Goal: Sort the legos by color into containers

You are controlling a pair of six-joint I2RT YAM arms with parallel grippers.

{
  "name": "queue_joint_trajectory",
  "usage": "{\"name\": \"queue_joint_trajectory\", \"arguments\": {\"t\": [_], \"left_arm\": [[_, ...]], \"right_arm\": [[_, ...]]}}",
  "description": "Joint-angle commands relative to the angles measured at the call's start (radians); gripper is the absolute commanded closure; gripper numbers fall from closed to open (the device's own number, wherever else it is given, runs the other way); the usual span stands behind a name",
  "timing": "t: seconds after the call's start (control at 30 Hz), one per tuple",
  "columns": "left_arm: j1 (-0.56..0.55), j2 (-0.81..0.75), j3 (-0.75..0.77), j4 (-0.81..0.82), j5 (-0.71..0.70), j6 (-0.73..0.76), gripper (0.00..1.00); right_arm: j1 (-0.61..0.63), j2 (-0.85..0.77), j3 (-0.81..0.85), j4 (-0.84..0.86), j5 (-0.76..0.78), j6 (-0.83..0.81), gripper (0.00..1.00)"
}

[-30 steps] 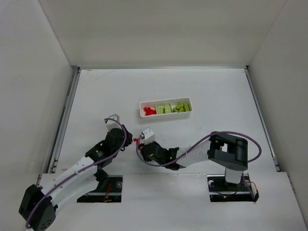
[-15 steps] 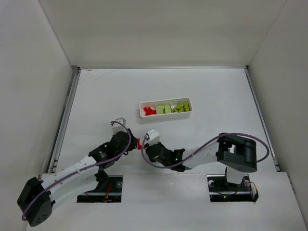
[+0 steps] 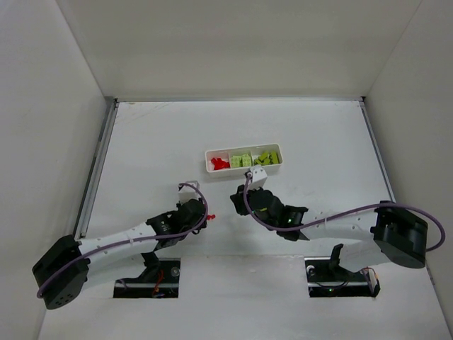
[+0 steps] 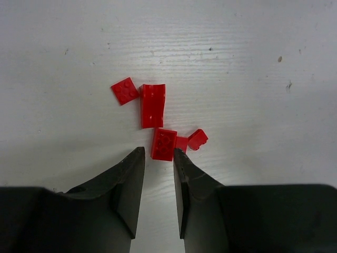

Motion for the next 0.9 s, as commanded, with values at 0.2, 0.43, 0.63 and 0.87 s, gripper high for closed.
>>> {"name": "queue_joint_trajectory", "arguments": {"t": [0.2,0.43,0.63,0.87], "left_arm": [[-0.022,0.065,0.026,0.041,-0.062,0.014,0.75],[-0.019,0.106,0.018,0.1,-0.053,0.029,0.75],[-0.005,0.128,0.017,0.126,-0.056,0.032,0.84],[-0.005,0.094,-0.003,0.133,-0.062,0.026,0.9]], "right_arm": [[-0.062,-0.006,0.028,0.033,-0.061,-0.027,0.73],[-0.063,0.043,0.056,0.046,-0.077,-0.032,0.73],[-0.118,0.11,0.136,0.076,-0.133,-0.055,0.73],[-0.233,0.256,0.29,0.101,-0.169,-0.082,0.73]]}}
